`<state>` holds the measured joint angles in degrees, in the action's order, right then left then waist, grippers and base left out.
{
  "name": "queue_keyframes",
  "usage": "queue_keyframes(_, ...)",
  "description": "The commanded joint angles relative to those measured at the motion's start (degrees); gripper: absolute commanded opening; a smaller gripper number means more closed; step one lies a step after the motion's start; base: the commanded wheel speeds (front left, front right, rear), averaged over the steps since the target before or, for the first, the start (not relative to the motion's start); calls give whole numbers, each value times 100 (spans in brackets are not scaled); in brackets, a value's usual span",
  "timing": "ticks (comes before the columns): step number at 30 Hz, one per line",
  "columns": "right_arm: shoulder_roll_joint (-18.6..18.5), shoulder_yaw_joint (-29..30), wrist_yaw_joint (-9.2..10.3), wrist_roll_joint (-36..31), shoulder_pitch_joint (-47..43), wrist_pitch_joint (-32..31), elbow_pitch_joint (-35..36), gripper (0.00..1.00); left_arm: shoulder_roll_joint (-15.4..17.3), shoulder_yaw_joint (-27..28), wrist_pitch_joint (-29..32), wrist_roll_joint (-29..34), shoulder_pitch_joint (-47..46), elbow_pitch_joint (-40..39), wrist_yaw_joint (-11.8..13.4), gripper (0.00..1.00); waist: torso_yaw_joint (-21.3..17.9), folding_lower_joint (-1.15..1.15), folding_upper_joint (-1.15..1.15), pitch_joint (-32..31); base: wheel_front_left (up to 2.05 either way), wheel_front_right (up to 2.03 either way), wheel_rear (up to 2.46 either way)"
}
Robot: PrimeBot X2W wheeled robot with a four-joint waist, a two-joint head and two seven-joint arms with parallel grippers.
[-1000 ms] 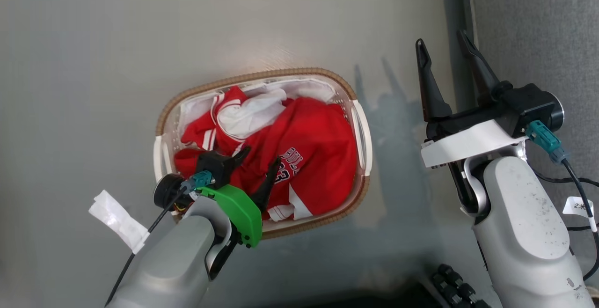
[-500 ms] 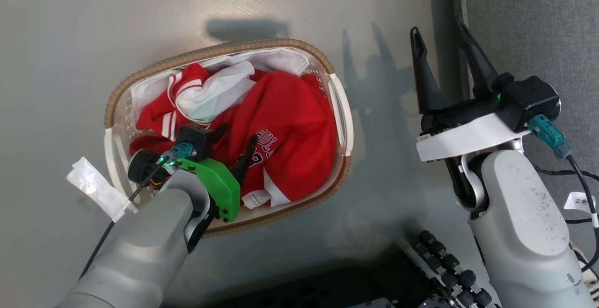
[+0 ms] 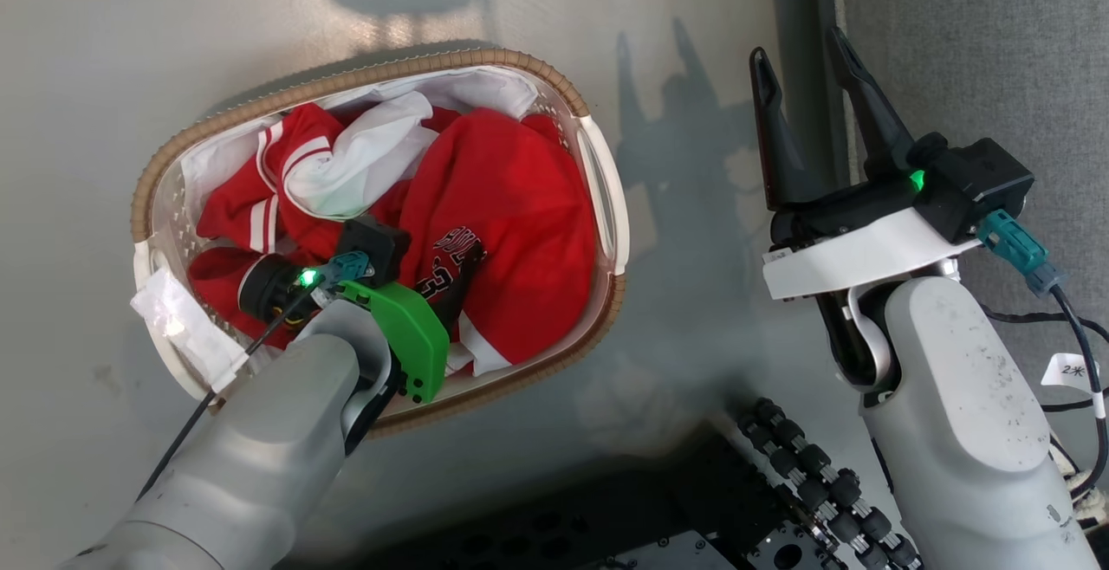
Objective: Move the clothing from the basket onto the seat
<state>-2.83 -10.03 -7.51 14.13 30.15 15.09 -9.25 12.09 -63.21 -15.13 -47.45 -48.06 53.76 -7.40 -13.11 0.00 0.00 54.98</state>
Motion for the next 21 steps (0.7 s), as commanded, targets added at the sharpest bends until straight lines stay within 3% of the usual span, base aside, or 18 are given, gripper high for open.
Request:
queue_keyframes(1, -14, -13, 4, 33, 57, 11, 16, 100, 83, -52, -4, -10, -154, -67, -14, 100, -29, 0, 0, 28, 0, 0, 0)
queue_keyframes(2, -15, -13, 4, 48, 58, 11, 9, 100, 106, -97, -4, 9, -160, -94, -14, 46, -36, 0, 0, 28, 0, 0, 0)
queue_keyframes(3, -15, -11, 4, 53, 57, 11, -1, 100, 125, -120, -4, 39, -183, -125, -14, 0, -38, 0, 0, 25, 0, 0, 0)
queue_keyframes(13, -16, 36, 4, 72, 17, 11, -257, 100, 264, 102, -5, 318, 53, -631, -14, 0, 142, 0, 0, -460, 0, 0, 0)
queue_keyframes(21, -18, 55, 4, 11, -47, 11, -494, 100, 192, 991, -5, 727, 634, -1398, -14, 0, 420, 0, 0, -1328, 0, 0, 0)
